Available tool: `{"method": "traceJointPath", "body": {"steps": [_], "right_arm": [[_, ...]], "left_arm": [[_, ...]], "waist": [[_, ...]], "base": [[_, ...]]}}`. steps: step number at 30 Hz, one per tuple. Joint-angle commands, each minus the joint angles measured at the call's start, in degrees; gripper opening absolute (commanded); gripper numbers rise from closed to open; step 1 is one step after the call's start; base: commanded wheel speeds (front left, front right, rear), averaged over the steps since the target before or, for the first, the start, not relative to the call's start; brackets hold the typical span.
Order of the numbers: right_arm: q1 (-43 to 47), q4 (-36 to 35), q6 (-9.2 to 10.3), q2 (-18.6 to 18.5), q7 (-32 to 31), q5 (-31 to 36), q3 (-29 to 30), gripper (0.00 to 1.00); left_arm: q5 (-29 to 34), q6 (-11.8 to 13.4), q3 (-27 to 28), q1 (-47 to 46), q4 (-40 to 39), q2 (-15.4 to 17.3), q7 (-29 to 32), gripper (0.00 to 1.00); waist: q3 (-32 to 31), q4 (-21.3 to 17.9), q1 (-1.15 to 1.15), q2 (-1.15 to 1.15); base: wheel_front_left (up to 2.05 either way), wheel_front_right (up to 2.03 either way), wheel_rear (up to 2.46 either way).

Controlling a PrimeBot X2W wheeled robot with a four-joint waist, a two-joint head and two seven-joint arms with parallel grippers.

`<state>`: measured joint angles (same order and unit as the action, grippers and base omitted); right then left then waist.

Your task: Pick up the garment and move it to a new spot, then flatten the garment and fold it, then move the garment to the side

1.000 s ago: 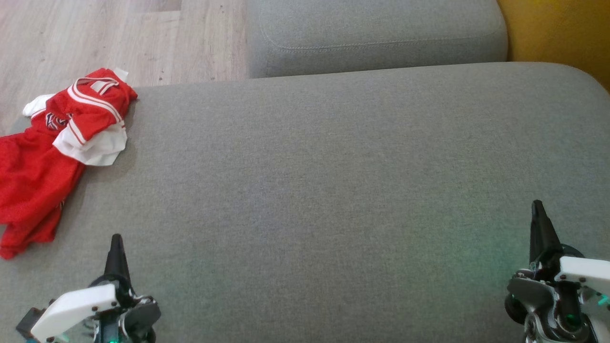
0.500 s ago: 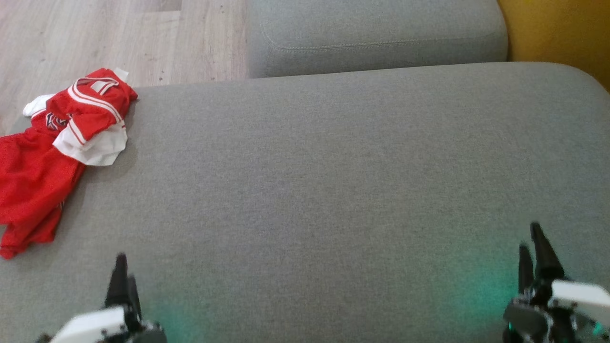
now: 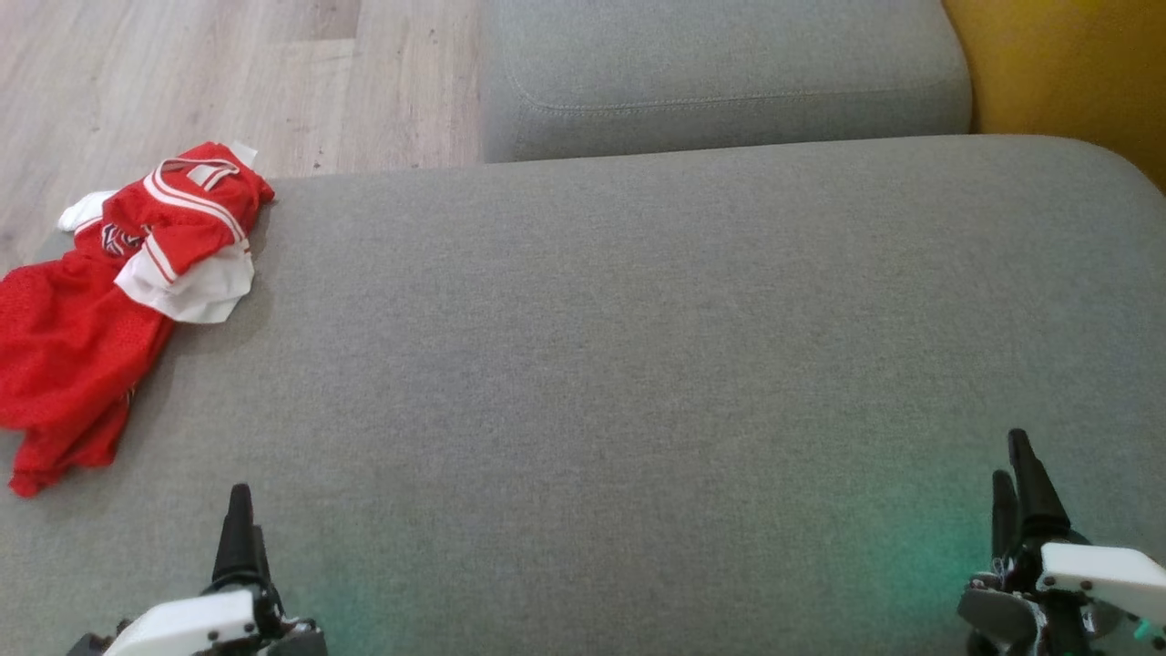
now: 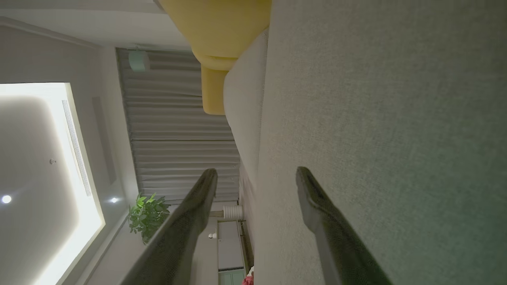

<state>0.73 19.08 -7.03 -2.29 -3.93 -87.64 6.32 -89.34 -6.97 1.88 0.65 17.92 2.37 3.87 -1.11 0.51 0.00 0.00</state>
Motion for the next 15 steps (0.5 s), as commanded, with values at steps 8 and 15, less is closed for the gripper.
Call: {"method": "traceJointPath", "body": {"steps": [8,15], "right_arm": [[-0.6,-4.35,-0.08,-0.15,1.7,7.42,-0.64,1.0],[0.2,-6.12,-0.11,-0.18,2.88,14.68,-1.75,1.0]], "left_arm": [[7.33,1.12,-1.4,-1.11,-4.09,0.25,-1.71,1.0],[13.65,1.88,-2.74,-0.9,-5.44,0.26,-2.89,1.0]], "waist": [[-0.53,0.39,0.0,0.0],[-0.81,0.82,0.0,0.0]], "base": [[0.0,0.0,0.0],[0.0,0.0,0.0]]}}
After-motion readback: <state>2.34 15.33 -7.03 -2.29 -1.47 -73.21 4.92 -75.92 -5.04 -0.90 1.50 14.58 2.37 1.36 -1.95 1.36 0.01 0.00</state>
